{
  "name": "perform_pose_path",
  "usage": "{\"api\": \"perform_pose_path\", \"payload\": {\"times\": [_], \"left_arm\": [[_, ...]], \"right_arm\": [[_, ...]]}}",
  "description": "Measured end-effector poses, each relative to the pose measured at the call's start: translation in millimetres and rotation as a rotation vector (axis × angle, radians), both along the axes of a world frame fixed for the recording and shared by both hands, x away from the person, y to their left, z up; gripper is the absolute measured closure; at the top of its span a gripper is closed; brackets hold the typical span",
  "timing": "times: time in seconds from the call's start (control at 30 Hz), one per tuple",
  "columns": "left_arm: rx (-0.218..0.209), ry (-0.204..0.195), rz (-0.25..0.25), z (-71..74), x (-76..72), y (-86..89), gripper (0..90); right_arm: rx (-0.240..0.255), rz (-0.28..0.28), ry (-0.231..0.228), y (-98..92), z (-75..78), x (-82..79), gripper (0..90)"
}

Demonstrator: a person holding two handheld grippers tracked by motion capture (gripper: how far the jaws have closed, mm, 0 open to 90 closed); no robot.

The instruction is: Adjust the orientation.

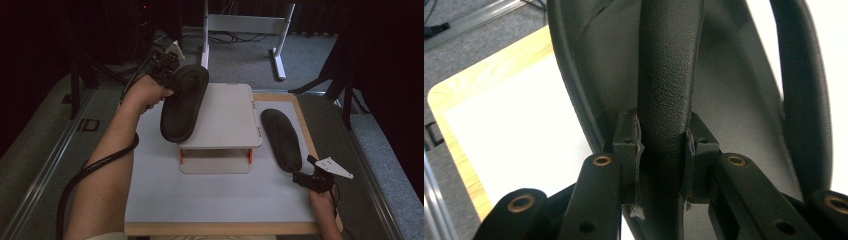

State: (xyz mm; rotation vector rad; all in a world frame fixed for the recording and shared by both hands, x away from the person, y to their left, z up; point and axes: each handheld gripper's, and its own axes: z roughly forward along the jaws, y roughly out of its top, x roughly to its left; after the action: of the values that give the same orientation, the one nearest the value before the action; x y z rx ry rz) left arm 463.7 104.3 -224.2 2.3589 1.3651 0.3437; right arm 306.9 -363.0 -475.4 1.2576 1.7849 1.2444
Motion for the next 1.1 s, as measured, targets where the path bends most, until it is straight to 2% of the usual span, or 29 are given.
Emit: {"api": "perform_pose_path", "payload": {"times": [0.07, 0.17, 0.47, 0.5, 0.57, 0.67, 0.8, 0.83, 0.97, 1.0, 1.07, 1.1], "left_arm": [[0.015, 0.009, 0.003, -0.9, 1.0, -5.5, 73.7], [0.006, 0.023, 0.02, -2.5, 2.9, -11.9, 73.8], [-0.07, 0.06, 0.093, -11.5, 3.2, -21.3, 73.8], [-0.068, 0.061, 0.106, -12.3, 2.7, -22.1, 73.8], [-0.099, 0.058, 0.144, -12.4, 2.4, -20.6, 73.8], [-0.116, 0.061, 0.183, -12.9, 2.2, -21.1, 73.8], [-0.092, 0.075, 0.173, -17.7, 3.2, -28.3, 73.7], [-0.099, 0.079, 0.177, -18.7, 4.0, -27.7, 73.7], [-0.061, 0.094, 0.184, -26.1, 6.9, -29.0, 73.6], [-0.072, 0.094, 0.187, -26.8, 7.5, -28.5, 73.5], [-0.059, 0.094, 0.185, -27.1, 7.7, -29.6, 73.5], [-0.068, 0.095, 0.189, -26.7, 7.6, -29.3, 73.4]], "right_arm": [[0.0, 0.002, -0.001, 0.0, -0.1, 0.0, 11.7], [-0.001, 0.005, -0.002, 0.0, -0.1, 0.0, 11.7], [-0.012, 0.009, 0.002, 1.1, -0.5, 0.4, 11.7], [-0.015, 0.008, 0.003, 1.7, -0.6, 0.4, 11.8], [-0.025, 0.009, 0.003, 2.7, -0.8, 0.5, 11.8], [-0.034, 0.011, 0.004, 3.6, -1.0, 0.7, 11.7], [-0.032, 0.012, 0.001, 3.4, -1.0, 0.7, 11.8], [-0.032, 0.012, 0.0, 3.3, -1.0, 0.6, 11.7], [-0.027, 0.011, 0.001, 3.2, -1.0, 0.7, 11.8], [-0.028, 0.013, 0.0, 3.1, -1.0, 0.7, 11.7], [-0.029, 0.013, 0.0, 3.2, -1.0, 0.7, 11.8], [-0.029, 0.014, 0.0, 3.2, -1.0, 0.7, 11.8]]}}
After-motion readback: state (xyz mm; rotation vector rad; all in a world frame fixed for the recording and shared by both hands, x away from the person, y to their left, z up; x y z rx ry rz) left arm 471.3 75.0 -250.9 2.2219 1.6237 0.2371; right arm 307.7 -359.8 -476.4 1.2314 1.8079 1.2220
